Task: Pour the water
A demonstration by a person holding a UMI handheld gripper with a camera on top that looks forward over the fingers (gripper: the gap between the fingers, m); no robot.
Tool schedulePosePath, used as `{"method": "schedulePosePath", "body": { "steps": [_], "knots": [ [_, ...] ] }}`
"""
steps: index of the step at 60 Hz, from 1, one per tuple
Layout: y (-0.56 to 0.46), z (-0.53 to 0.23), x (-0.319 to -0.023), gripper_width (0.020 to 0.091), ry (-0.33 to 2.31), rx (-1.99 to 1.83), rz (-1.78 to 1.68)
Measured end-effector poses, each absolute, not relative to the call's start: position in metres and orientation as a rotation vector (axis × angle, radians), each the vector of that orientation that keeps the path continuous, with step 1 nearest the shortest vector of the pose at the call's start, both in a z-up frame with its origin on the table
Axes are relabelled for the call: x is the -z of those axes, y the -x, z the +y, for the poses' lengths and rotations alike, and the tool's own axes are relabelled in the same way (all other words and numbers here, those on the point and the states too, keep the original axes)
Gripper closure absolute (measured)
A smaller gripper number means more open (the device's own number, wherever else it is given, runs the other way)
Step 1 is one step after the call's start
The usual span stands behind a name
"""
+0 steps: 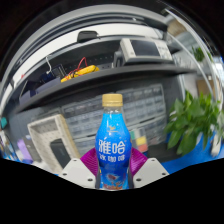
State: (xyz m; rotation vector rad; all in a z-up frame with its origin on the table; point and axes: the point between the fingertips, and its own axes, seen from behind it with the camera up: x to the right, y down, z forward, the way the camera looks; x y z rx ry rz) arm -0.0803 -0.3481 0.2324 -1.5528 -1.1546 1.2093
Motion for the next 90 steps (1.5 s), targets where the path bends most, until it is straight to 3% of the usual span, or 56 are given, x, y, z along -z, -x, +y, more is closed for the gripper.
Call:
{"method": "schedulePosePath", "body": {
  "steps": [7, 32, 37, 50, 57, 62, 77, 90],
  "knots": [
    [0.080, -0.304, -0.217, 0.0714, 1.480, -1.071, -1.177],
    [0.073, -0.245, -0.075, 0.0696, 1.545, -0.868, -1.287],
    [0.072, -0.244, -0.080, 0.0714, 1.518, -0.917, -1.238],
    [0.063, -0.246, -0.079, 0.0585, 1.526, -0.927, -1.226],
    [0.053, -0.245, -0.073, 0.0377, 1.562, -0.859, -1.256],
    [0.042, -0.248, -0.076, 0.0314, 1.574, -0.851, -1.244],
    [-0.030, -0.288, -0.070, 0.0316, 1.665, -0.787, -1.307],
    [-0.075, -0.351, -0.128, 0.0313, 1.668, -0.840, -1.316]
  ]
}}
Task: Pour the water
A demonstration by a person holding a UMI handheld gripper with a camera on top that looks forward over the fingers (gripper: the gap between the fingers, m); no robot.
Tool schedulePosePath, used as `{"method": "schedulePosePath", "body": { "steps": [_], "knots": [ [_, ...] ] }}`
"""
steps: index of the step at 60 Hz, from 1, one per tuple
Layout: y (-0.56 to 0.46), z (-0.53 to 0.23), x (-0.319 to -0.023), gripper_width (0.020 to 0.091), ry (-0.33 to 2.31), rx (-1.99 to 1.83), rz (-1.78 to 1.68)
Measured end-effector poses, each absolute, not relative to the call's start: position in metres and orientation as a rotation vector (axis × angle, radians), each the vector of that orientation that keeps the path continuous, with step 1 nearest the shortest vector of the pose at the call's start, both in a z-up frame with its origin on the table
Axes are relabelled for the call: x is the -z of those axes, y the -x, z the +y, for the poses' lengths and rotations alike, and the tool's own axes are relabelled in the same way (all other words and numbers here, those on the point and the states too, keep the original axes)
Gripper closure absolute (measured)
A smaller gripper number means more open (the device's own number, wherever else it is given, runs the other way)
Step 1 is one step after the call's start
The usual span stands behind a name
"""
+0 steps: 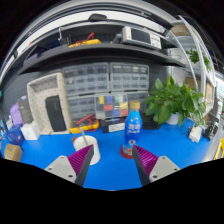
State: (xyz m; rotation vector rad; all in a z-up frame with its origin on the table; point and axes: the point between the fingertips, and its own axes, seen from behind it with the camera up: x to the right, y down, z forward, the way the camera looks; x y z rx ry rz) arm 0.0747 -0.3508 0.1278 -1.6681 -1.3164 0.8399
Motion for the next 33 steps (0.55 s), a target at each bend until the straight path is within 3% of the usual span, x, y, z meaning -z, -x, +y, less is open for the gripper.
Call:
{"method": "schedulePosePath", "body": {
  "steps": [16, 33],
  "knots": [
    [-0.094, -0.428, -0.197, 0.0305, 1.537, -0.935, -1.395],
    [-0.101, -0.466, -0.232, 0.0305, 1.433, -1.014, -1.413]
  ]
}}
